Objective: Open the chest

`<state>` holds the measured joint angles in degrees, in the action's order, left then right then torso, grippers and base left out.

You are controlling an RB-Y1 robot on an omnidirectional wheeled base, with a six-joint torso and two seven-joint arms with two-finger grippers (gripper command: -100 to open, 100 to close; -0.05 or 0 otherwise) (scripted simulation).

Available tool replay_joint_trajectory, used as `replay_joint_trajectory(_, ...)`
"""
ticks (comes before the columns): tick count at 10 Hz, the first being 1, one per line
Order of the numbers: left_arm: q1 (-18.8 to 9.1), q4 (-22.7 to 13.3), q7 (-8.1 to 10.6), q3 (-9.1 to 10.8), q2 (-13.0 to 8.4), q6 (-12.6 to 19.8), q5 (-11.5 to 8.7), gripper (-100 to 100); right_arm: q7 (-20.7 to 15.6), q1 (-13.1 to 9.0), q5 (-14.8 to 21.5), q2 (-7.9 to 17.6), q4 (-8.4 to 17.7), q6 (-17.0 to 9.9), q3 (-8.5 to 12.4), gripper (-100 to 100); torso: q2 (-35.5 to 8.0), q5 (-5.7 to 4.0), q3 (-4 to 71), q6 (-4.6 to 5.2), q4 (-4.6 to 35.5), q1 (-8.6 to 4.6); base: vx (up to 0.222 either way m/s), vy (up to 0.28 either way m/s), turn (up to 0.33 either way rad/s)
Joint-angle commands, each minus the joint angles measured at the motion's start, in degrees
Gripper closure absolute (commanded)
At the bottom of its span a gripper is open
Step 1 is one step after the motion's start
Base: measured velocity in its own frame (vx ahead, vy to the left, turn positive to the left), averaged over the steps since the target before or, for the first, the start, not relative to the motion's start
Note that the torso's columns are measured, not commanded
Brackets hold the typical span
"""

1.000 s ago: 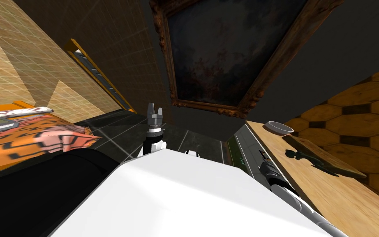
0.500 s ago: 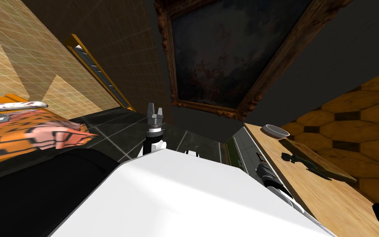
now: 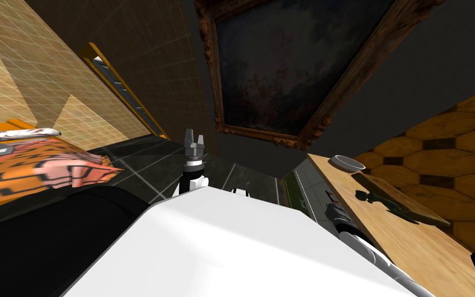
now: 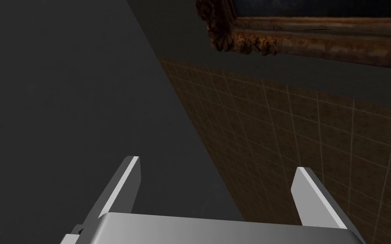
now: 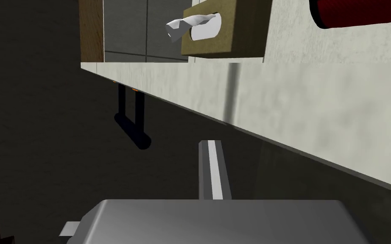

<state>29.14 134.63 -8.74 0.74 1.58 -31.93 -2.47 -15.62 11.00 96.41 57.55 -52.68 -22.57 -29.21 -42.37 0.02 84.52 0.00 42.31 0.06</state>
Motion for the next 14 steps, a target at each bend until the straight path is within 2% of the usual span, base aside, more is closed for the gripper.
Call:
replay_joint_trajectory(1,0.0,0.0,0.00,0.01,0.0,0.0,0.0,0,-0.8,0.4,1.8,1.6,-0.5,-0.2,-0.2,-100,0.1,-0.08,0.1,-0.01,0.0,-0.25,0.008,0.027,-0.018)
replay_joint_trajectory(9,0.0,0.0,0.00,0.01,0.0,0.0,0.0,0,-3.3,1.9,8.9,7.7,-1.7,-1.5,-1.4,-100,0.1,-0.02,0.0,-0.01,0.0,-0.07,0.024,0.018,-0.015)
replay_joint_trajectory(11,0.0,0.0,0.00,0.01,0.0,0.0,0.0,0,-2.6,1.4,8.6,7.1,-1.1,-1.4,-1.6,-100,0.1,-0.03,0.0,-0.01,0.0,-0.08,0.006,0.005,-0.003)
replay_joint_trajectory(12,0.0,0.0,0.00,0.01,0.0,0.0,0.0,0,-2.6,1.3,8.6,7.0,-1.1,-1.4,-1.6,100,0.0,-0.03,0.0,0.00,0.0,-0.10,0.000,0.000,0.000)
replay_joint_trajectory(13,0.0,0.0,0.00,0.01,0.0,0.0,0.0,0,-3.6,0.1,6.9,6.3,1.7,0.0,-0.7,100,0.1,-0.03,0.0,0.00,0.0,-0.09,-0.106,0.052,0.289)
replay_joint_trajectory(14,0.0,0.0,0.00,0.00,0.0,0.0,0.0,0,-4.1,-0.6,6.0,5.9,3.1,0.7,-0.2,100,-0.1,-0.07,-0.1,-0.37,0.1,0.02,-0.179,0.094,0.376)
